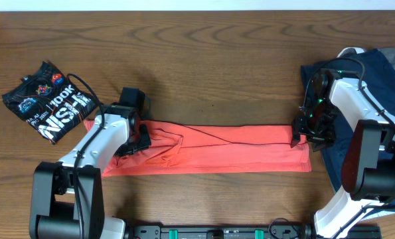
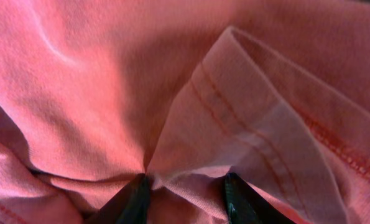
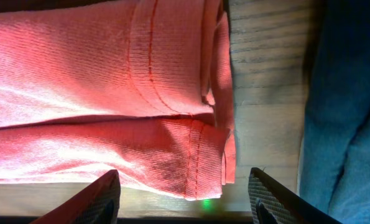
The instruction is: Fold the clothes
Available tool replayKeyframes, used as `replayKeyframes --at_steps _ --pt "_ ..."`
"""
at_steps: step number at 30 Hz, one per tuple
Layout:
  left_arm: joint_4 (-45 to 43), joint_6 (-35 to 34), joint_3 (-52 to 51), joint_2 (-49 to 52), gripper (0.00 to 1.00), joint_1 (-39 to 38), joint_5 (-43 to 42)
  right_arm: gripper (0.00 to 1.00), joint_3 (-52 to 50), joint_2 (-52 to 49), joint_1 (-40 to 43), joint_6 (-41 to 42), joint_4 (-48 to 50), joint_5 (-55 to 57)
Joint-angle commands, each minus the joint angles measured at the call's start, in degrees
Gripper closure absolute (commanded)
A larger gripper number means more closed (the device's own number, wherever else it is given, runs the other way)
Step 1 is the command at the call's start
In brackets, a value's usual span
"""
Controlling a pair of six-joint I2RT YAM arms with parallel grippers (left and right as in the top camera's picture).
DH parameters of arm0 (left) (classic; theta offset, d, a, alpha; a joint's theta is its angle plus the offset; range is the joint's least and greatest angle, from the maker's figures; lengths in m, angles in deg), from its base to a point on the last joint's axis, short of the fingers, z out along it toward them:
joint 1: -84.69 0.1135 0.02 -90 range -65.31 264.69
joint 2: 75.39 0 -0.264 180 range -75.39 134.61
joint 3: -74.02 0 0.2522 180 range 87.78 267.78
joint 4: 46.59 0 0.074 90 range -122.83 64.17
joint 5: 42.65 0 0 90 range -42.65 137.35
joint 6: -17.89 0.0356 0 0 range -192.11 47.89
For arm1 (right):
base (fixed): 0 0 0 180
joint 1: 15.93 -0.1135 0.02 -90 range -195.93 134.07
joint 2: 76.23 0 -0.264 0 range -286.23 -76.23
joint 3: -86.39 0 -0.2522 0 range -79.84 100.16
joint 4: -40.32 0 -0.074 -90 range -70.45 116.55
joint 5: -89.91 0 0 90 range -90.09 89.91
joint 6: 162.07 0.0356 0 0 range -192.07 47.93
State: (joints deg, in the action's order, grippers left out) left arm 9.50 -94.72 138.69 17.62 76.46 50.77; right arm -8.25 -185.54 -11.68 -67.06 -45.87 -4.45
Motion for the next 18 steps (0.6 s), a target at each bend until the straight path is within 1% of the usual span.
replayKeyframes --at_steps 1,5,6,7,8,10,12,14,18 --pt "0.92 -0.37 1.66 -0.07 0.59 0.28 1.51 0.35 -0.15 1.31 -0.52 -1.03 -0.11 -0.87" --pt "5.27 -0.39 6.36 -2.8 0.58 0.28 1.51 0.33 -0.15 1.31 -0.46 -1.05 -0.48 -1.07" --pt "6.45 -0.39 7.63 -3.89 0.57 0.28 1.51 0.33 -0.15 1.31 -0.28 -1.03 -0.48 -1.09" --pt "7.34 -0.37 8.74 -5.05 0.54 0.28 1.55 0.32 -0.15 1.31 -0.02 -1.09 -0.42 -1.09" --pt "7.89 -0.37 9.57 -6.23 0.5 0.28 1.55 0.28 -0.15 1.31 0.39 -1.68 -0.31 -1.38" --pt "8.22 -0.39 10.16 -8.46 0.42 0.28 1.57 0.18 -0.24 1.31 1.11 -5.64 0.0 -4.2" --pt "8.41 -0.39 10.16 -10.49 0.39 0.31 1.57 0.13 -0.68 1.31 1.38 -9.6 0.26 -6.23" --pt "8.85 -0.42 10.16 -11.87 0.38 0.28 1.57 0.12 -1.77 1.31 1.42 -10.93 1.6 -5.84" --pt "9.7 -0.42 10.14 -12.52 0.37 0.28 1.55 0.12 -5.01 1.31 1.49 -10.05 6.03 -5.16"
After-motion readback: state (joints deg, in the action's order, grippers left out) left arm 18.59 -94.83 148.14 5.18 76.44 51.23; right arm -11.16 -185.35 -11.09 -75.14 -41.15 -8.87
